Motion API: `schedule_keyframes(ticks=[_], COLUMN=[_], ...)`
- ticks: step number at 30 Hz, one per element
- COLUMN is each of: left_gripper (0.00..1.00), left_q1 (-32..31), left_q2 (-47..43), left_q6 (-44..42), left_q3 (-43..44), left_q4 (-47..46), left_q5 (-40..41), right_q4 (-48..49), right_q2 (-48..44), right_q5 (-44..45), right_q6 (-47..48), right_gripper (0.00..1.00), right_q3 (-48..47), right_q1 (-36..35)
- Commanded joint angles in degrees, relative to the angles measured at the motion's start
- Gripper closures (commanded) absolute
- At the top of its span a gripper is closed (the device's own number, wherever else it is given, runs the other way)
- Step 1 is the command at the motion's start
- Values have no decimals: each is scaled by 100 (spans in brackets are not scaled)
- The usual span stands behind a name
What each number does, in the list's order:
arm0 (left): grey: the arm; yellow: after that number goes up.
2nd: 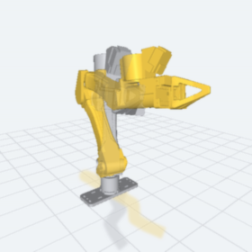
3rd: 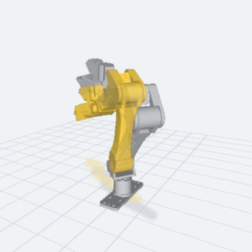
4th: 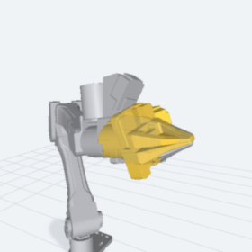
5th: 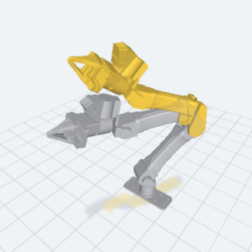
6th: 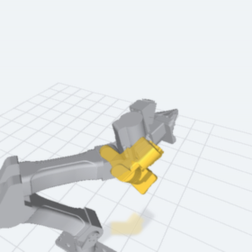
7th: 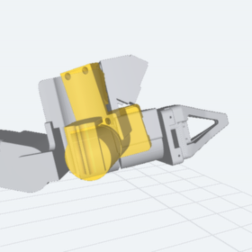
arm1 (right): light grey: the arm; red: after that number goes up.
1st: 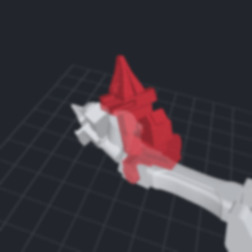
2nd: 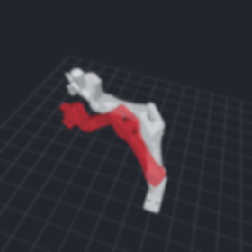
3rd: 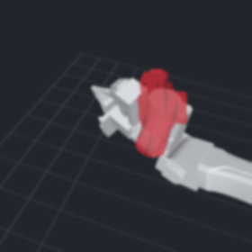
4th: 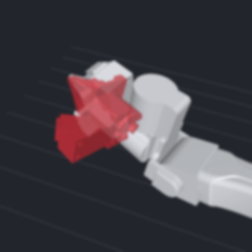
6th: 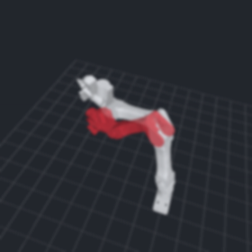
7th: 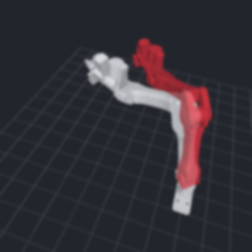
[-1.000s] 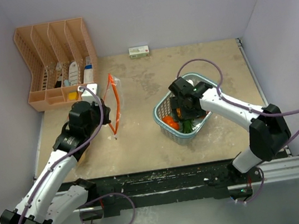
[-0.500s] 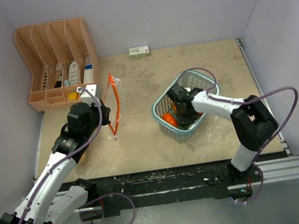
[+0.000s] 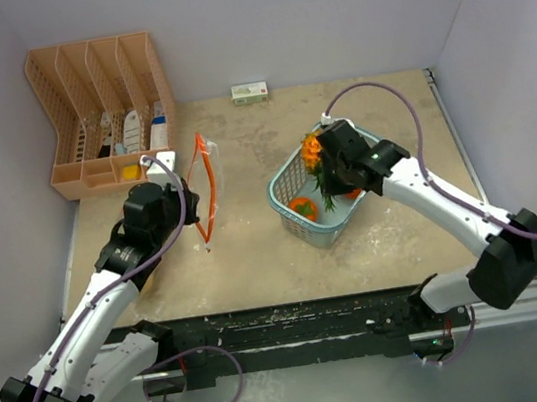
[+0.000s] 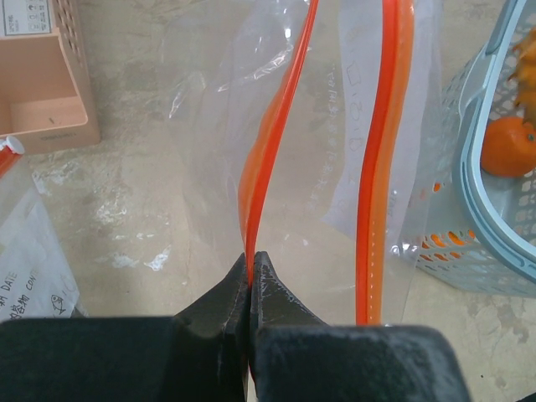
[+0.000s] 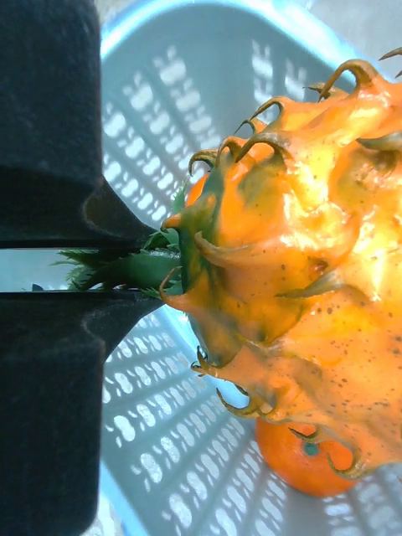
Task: Place the food in the zip-top bag and seal the zipper
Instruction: Pick up the fake fruit from the bin.
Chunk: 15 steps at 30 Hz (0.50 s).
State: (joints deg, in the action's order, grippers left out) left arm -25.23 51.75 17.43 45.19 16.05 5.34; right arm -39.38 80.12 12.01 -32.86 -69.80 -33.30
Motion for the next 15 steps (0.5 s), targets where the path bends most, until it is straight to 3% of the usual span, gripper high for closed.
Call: schedule_keyframes(ticks=[1, 10, 15], left_gripper=[100, 100, 100], left_q1=[18, 18, 18], left_q2=[-8, 211, 369], left_q6=[59, 41, -22], left_q3=[17, 61, 243], left_q4=[-120, -116, -141], left_q5=[60, 116, 124], right_q4=[-186, 26, 460], right_q2=[-410, -1119, -1455], right_q5=[-98, -448, -1530], right_q6=[313, 972, 1063], right_gripper=[100, 100, 100], right_q3=[-417, -1172, -1286], right_q1=[17, 12, 10])
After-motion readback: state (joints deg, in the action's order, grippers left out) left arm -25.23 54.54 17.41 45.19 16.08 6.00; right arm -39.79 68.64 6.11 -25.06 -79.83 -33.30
